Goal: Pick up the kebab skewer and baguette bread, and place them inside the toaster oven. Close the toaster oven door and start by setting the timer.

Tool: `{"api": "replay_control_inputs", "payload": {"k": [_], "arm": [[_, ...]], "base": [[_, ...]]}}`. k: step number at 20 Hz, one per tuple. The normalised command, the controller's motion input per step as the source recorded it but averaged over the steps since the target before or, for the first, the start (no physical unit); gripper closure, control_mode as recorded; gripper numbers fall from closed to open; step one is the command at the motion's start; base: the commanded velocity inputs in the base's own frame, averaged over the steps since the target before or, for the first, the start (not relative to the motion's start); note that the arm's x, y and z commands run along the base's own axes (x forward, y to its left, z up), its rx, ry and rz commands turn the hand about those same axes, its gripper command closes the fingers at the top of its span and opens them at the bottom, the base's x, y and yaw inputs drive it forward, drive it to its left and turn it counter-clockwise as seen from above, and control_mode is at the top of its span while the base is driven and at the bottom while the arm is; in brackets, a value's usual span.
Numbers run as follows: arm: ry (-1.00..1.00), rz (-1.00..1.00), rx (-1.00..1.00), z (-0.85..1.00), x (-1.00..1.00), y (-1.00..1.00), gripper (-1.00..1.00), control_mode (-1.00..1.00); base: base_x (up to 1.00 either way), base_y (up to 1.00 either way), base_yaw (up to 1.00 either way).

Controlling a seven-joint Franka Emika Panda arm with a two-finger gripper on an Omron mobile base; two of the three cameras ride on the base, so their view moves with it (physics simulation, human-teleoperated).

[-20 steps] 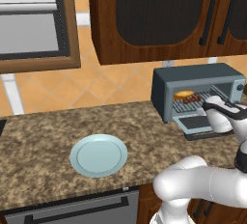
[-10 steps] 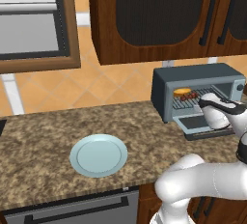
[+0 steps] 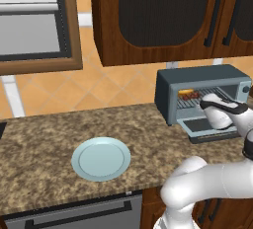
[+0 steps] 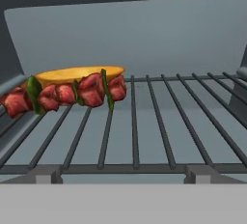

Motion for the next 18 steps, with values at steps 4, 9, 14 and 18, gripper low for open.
{"api": "replay_control_inputs", "payload": {"k": [4, 9, 14, 18], "arm": [[0.0, 0.0, 0.0, 0.0, 0.18, 0.0, -1.0, -1.0], [0.0, 0.0, 0.0, 0.0, -0.07, -0.07, -1.0, -1.0], [0.0, 0.0, 0.0, 0.0, -0.48, -0.28, -1.0, -1.0], [0.04, 0.0, 0.0, 0.02, -0.41, -0.27, -1.0, -1.0]], "base": [[0.0, 0.0, 0.0], [0.0, 0.0, 0.0], [0.0, 0.0, 0.0], [0.0, 0.0, 0.0]]}}
